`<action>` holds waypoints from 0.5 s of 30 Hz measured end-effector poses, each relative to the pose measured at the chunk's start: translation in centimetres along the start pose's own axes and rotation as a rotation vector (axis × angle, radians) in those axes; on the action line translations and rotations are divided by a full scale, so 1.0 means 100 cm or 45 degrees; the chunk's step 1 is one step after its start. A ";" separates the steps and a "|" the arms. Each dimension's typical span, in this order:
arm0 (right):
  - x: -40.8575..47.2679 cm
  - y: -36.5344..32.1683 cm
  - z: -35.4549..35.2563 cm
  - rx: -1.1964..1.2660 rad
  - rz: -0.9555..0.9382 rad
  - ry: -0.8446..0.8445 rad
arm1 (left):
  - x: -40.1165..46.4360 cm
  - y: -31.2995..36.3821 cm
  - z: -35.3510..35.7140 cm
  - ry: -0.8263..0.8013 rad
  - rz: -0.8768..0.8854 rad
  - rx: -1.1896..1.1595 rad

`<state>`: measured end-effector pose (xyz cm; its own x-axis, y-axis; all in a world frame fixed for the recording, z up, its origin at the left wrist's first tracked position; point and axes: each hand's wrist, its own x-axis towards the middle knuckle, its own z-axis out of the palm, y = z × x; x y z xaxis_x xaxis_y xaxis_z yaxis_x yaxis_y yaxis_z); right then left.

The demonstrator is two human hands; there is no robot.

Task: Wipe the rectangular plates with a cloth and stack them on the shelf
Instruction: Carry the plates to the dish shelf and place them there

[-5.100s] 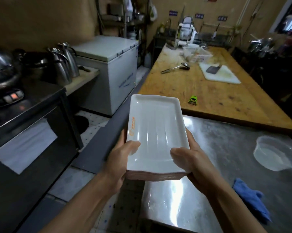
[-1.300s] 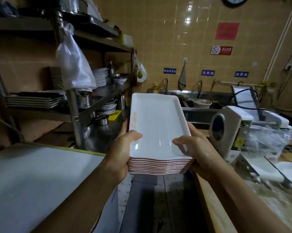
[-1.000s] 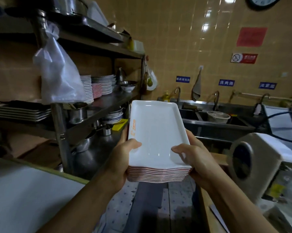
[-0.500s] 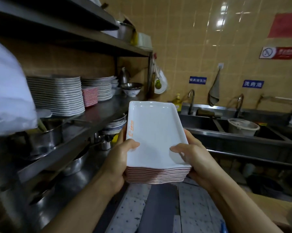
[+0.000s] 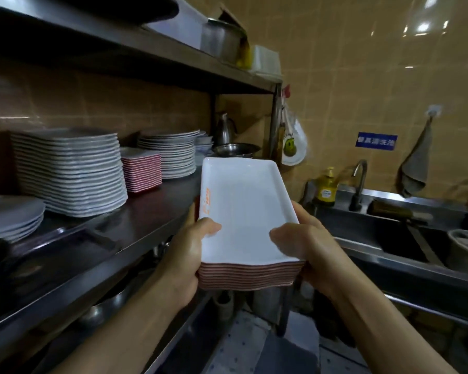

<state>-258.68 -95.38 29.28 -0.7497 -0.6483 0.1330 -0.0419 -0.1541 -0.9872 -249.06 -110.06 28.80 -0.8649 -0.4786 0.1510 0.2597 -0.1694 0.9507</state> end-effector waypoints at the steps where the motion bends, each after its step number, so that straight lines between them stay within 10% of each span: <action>1: 0.021 0.001 -0.010 -0.002 -0.009 -0.022 | 0.018 -0.004 0.004 0.026 0.014 -0.002; 15: 0.271 0.020 -0.063 0.181 0.059 -0.445 | 0.213 -0.024 0.014 0.400 0.123 0.012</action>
<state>-283.23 -108.55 30.37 -0.4770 -0.8685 0.1352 0.0969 -0.2048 -0.9740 -268.71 -118.68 30.16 -0.6613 -0.7348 0.1509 0.3287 -0.1031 0.9388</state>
